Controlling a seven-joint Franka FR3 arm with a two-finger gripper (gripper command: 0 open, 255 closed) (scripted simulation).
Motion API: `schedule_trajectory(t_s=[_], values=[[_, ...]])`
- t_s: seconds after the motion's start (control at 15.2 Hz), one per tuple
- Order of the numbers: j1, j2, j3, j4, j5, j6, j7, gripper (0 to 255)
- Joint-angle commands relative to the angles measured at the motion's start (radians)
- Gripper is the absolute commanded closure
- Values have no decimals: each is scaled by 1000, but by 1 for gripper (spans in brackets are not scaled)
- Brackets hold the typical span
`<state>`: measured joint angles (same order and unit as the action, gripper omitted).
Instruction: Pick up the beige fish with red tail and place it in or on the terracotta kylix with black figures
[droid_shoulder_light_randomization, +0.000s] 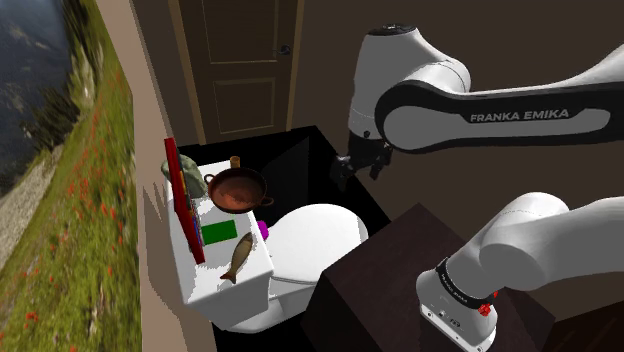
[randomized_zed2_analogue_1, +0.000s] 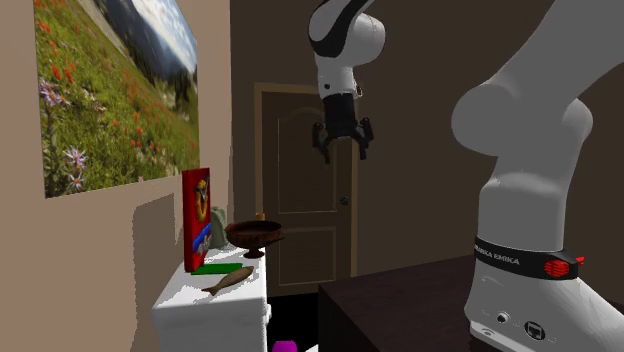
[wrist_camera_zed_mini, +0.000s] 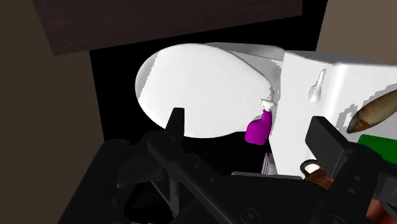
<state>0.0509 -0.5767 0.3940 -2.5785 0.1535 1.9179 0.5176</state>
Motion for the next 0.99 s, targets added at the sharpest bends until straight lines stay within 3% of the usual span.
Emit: schedule_trajectory(t_s=[0.0, 0.46, 0.66, 0.92], values=[[-3, 58, 45, 2, 23, 58, 77, 0], [-38, 313, 200, 67, 26, 251, 359, 0], [-59, 448, 256, 118, -27, 329, 502, 0], [-62, 647, 292, 206, -157, 412, 718, 0]])
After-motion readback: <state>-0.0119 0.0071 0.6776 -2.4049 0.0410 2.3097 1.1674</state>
